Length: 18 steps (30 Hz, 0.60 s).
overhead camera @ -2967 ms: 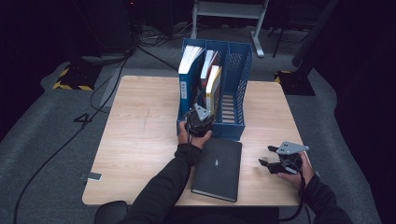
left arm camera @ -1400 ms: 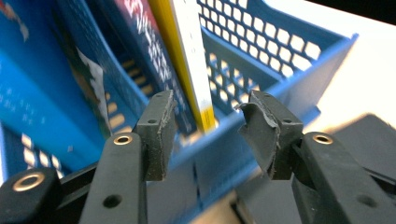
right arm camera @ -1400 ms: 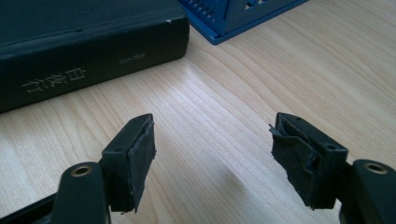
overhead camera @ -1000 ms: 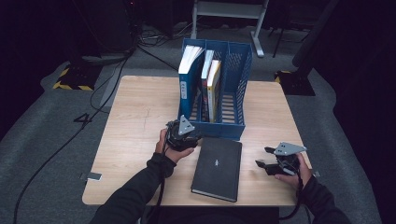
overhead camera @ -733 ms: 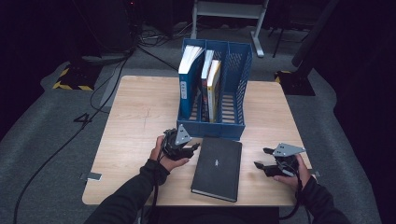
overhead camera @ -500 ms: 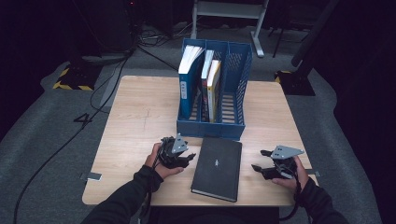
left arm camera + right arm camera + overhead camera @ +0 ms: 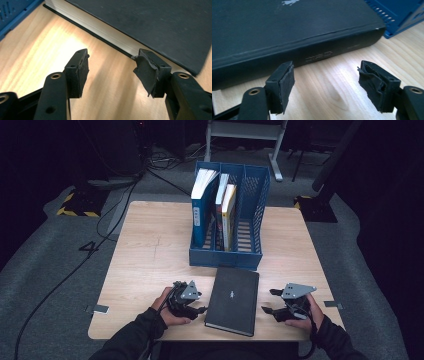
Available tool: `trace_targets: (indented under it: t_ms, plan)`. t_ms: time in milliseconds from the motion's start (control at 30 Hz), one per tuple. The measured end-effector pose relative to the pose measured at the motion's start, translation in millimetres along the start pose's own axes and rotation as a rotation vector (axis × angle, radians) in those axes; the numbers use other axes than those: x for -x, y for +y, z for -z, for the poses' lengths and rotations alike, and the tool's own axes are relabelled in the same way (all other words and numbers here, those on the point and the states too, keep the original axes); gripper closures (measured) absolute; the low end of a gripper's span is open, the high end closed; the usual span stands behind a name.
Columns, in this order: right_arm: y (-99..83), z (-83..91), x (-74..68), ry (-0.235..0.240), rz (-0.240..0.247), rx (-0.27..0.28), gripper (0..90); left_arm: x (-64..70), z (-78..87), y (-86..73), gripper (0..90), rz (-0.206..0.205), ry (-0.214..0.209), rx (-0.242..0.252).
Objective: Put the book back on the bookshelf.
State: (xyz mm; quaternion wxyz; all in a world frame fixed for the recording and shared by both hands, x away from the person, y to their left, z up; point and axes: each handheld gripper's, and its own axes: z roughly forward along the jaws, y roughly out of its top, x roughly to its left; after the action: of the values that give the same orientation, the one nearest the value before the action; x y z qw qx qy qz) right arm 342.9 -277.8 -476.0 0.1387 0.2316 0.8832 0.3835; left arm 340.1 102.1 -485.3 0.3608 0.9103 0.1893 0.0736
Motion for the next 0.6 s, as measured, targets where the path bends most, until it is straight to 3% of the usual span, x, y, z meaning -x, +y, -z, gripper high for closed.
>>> trace_targets:
  t_ms: [100, 200, 333, 600]
  plan:
    - [0.3, -2.6, -2.4, 0.010, 0.006, -0.011, 29.0, 3.6, 3.3, -2.4, 41.8, 0.007, -0.016, 0.001]
    - [-0.2, -5.5, -2.9, 0.012, 0.008, -0.024, 29.2, 3.5, 9.3, -5.6, 39.6, 0.040, -0.068, 0.013]
    - [-0.1, -7.7, -3.7, 0.017, 0.012, -0.027, 29.3, 9.2, 20.8, -8.6, 34.0, 0.039, -0.125, 0.059]
    - [1.8, -10.8, -5.4, 0.020, 0.020, -0.033, 29.4, 12.5, 13.3, -1.4, 26.1, 0.074, -0.174, 0.064]
